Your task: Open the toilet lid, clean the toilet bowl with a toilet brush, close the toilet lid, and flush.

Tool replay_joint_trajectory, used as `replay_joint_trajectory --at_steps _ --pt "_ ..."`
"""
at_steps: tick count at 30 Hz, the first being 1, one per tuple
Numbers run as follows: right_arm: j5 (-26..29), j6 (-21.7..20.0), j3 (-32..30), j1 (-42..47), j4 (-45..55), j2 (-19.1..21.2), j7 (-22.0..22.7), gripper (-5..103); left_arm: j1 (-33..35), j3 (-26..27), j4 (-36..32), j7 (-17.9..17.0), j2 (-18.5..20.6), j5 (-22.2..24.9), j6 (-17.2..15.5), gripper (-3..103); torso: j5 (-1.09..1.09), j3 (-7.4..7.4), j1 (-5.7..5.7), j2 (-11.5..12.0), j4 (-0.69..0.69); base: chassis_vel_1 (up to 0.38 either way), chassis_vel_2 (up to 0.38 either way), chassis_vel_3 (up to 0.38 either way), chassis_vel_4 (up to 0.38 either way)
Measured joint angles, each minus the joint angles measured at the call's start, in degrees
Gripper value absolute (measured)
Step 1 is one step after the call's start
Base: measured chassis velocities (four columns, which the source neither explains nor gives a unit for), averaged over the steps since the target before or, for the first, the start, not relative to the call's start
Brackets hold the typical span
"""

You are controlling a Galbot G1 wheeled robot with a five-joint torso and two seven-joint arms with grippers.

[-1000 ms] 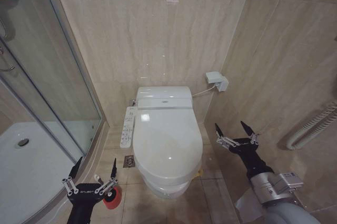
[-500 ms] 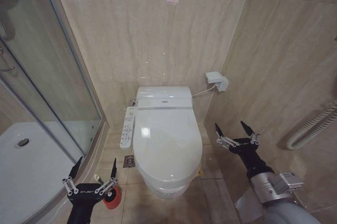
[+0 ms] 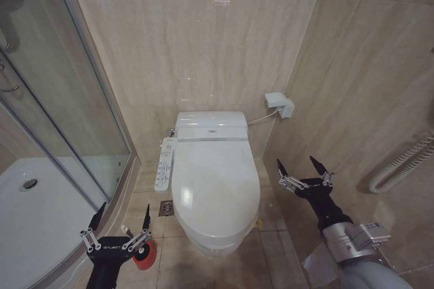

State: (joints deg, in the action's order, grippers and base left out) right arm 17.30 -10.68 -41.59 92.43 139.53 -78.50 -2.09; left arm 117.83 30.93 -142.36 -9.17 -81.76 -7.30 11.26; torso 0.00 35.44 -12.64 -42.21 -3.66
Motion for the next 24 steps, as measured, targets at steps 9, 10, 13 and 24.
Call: replay_joint_trajectory --at_steps 9,10,13,24 --pt "0.0 0.0 0.0 0.0 0.0 0.0 0.0 100 -0.2 0.0 0.0 0.0 -0.1 0.0 -0.2 100 0.0 0.0 0.0 0.0 0.0 0.0 0.0 0.0 0.0" --pt "0.0 0.0 0.0 0.0 0.0 0.0 0.0 100 -0.4 0.1 0.1 0.0 -0.1 0.1 -0.4 100 0.0 0.0 0.0 0.0 0.0 0.0 0.0 0.0 0.0" --pt "0.0 0.0 0.0 0.0 0.0 0.0 0.0 100 -2.0 0.6 0.6 0.3 -0.7 0.7 -2.1 100 0.01 0.0 0.0 0.0 0.0 0.0 0.0 0.0 0.0" --pt "0.0 0.0 0.0 0.0 0.0 0.0 0.0 100 -16.2 7.5 3.1 3.9 -8.4 7.8 -13.9 100 0.04 0.01 0.0 0.0 0.02 0.0 0.0 0.0 0.0"
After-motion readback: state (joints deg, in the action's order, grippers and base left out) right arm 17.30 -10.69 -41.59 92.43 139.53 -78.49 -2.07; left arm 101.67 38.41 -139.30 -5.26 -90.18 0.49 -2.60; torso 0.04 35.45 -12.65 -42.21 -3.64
